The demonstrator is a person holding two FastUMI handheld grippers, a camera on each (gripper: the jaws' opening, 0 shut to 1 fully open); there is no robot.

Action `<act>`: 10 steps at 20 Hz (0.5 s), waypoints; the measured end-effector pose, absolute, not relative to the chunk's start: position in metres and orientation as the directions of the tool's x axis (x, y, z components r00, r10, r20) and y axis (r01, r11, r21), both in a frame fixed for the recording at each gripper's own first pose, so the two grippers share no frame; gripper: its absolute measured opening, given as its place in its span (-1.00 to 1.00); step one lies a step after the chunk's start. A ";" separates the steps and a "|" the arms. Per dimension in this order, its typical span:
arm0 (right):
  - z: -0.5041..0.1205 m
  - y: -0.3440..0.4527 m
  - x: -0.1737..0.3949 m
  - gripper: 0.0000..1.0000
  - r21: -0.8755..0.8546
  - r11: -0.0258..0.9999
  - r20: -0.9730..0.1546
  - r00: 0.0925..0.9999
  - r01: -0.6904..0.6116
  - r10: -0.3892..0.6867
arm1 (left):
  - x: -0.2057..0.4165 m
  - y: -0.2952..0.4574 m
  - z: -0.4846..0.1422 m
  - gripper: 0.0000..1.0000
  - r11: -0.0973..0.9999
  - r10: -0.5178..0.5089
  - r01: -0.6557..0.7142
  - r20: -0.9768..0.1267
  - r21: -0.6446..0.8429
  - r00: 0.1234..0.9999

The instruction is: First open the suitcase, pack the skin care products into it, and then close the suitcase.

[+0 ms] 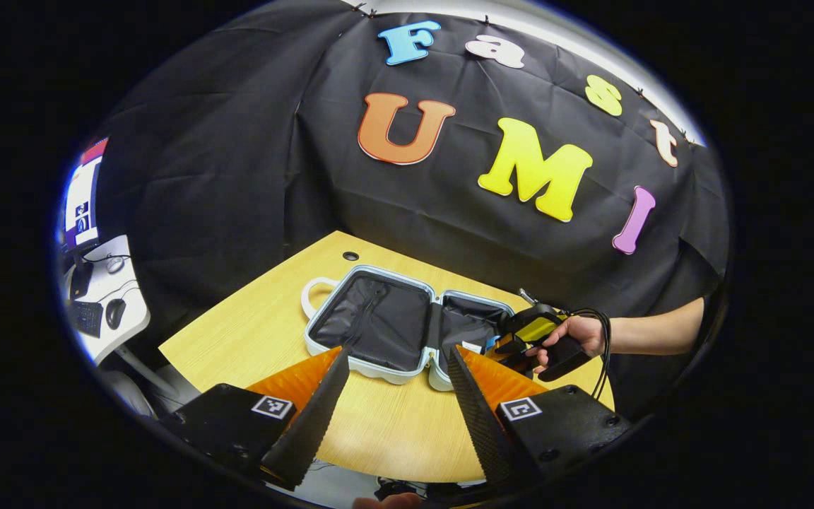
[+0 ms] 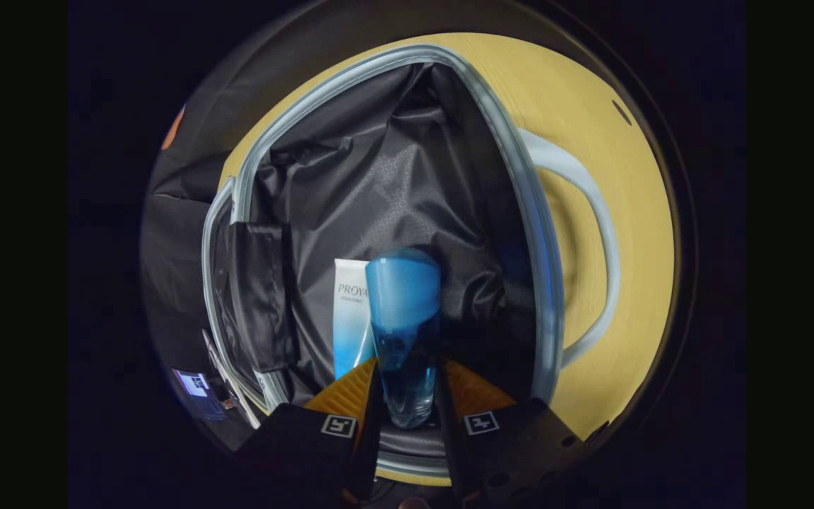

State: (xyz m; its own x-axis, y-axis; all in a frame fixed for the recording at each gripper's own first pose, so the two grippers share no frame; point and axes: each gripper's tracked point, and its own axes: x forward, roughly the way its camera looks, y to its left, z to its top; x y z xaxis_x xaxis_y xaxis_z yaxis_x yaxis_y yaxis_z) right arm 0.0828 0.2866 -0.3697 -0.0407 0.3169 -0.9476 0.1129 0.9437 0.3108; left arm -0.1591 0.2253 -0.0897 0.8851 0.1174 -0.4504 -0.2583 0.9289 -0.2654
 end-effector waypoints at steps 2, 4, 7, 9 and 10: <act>-0.366 0.288 0.083 -0.23 0.314 0.941 -0.947 -0.030 0.125 0.320 | -0.160 0.224 -0.089 0.82 0.928 0.120 -0.262 -0.453 -0.265 0.883; -0.356 0.288 0.079 -0.14 0.331 0.936 -0.942 -0.014 0.118 0.335 | -0.161 0.224 -0.088 0.82 0.926 0.117 -0.262 -0.452 -0.272 0.884; -0.319 0.282 0.071 -0.09 0.395 0.917 -0.918 0.065 0.061 0.391 | -0.158 0.233 -0.092 0.82 0.925 0.115 -0.256 -0.436 -0.281 0.893; -0.287 0.271 0.062 -0.20 0.433 0.901 -0.888 0.156 -0.025 0.432 | -0.150 0.243 -0.098 0.82 0.920 0.127 -0.271 -0.440 -0.281 0.889; -0.273 0.260 0.060 -0.10 0.421 0.903 -0.876 0.220 -0.088 0.429 | -0.145 0.250 -0.103 0.82 0.918 0.136 -0.282 -0.446 -0.279 0.885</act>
State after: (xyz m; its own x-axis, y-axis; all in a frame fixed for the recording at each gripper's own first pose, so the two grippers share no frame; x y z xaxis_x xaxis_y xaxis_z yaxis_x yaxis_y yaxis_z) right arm 0.0602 0.2603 -0.2735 0.2200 0.4294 -0.8759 -0.0878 0.9030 0.4206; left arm -0.1453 0.2503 -0.1025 0.8846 0.1357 -0.4462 -0.2817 0.9180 -0.2793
